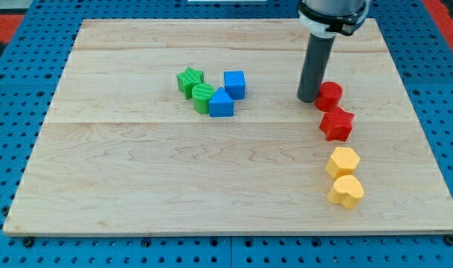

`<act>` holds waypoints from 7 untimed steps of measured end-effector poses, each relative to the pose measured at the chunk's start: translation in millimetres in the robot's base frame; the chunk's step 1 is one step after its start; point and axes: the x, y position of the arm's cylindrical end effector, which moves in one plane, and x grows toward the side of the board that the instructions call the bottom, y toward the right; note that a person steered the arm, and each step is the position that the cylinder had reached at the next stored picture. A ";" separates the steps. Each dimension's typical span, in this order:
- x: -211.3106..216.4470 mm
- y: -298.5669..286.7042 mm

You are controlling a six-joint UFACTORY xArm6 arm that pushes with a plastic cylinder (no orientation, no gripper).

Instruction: Slide the blue cube towards the top center

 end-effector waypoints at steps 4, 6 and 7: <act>57.5 -173.6; 3.9 -81.7; -8.9 -21.3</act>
